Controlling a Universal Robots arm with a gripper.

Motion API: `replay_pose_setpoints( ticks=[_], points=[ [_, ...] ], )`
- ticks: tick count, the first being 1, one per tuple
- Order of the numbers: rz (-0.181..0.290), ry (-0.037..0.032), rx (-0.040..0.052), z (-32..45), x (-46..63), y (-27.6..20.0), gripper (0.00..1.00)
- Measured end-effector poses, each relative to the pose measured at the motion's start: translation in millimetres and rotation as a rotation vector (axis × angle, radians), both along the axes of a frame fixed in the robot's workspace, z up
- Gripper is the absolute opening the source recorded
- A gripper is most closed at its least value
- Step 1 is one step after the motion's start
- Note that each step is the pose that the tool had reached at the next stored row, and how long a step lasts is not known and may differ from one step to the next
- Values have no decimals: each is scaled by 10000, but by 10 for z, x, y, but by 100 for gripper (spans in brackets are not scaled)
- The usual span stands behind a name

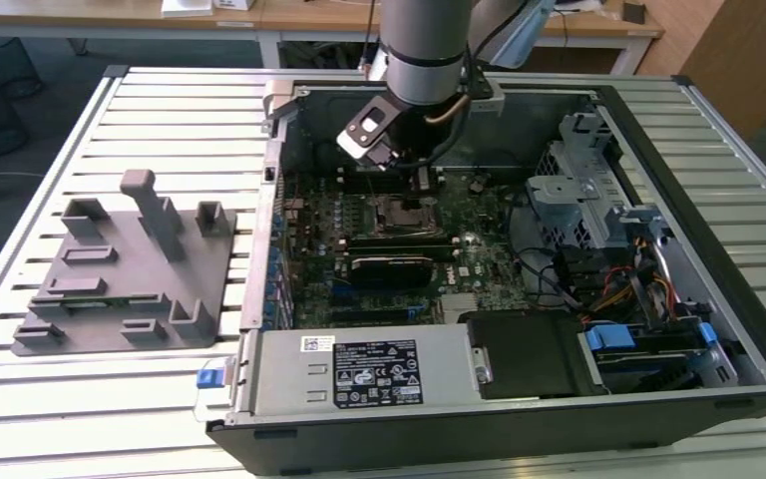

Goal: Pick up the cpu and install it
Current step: 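Close the cpu cover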

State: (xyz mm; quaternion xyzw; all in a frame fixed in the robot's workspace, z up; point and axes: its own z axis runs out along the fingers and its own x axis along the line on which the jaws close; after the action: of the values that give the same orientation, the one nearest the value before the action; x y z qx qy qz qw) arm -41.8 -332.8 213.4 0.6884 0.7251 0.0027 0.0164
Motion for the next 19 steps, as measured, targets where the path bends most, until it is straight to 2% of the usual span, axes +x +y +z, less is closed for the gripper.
replay_pose_setpoints(
  ticks=[5, 13, 19],
  points=[
    [-1, 2, -2, -5, -145, 3, 11],
    [-2, 0, 2, -19, -307, 12, 11],
    [0, 2, 29, -103, -332, 12, 11]
  ],
)
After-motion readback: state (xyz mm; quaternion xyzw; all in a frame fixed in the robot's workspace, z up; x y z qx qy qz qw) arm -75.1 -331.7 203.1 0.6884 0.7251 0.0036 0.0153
